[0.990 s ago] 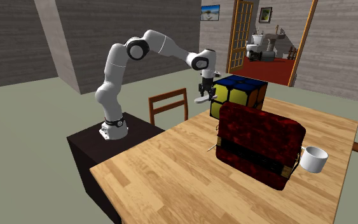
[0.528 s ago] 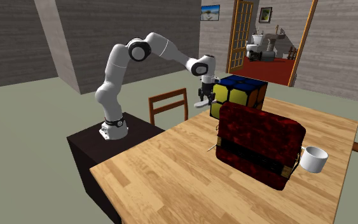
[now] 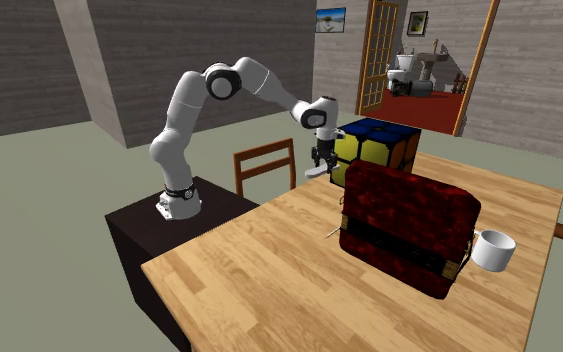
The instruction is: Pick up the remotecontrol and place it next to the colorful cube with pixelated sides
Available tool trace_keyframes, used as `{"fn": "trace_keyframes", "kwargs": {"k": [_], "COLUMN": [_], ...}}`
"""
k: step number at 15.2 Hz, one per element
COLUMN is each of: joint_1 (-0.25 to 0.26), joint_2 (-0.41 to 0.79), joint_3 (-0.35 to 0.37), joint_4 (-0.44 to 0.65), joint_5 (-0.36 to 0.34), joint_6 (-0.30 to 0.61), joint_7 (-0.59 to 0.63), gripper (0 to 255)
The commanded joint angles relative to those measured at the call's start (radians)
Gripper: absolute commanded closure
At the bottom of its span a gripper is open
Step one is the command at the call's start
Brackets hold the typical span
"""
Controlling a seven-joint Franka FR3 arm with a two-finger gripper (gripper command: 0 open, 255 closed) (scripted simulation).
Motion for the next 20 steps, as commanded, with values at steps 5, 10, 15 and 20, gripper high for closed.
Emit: {"fn": "trace_keyframes", "kwargs": {"k": [5,10,15,20], "joint_1": [0.003,0.008,0.013,0.017], "joint_2": [0.041,0.083,0.128,0.164], "joint_3": [-0.007,-0.013,-0.02,-0.026], "joint_4": [-0.019,-0.026,-0.028,-0.025], "joint_5": [-0.01,-0.02,-0.029,-0.036], "joint_6": [0.061,0.109,0.155,0.189], "joint_7": [0.004,0.009,0.014,0.018], "gripper": [255,255,255,255]}}
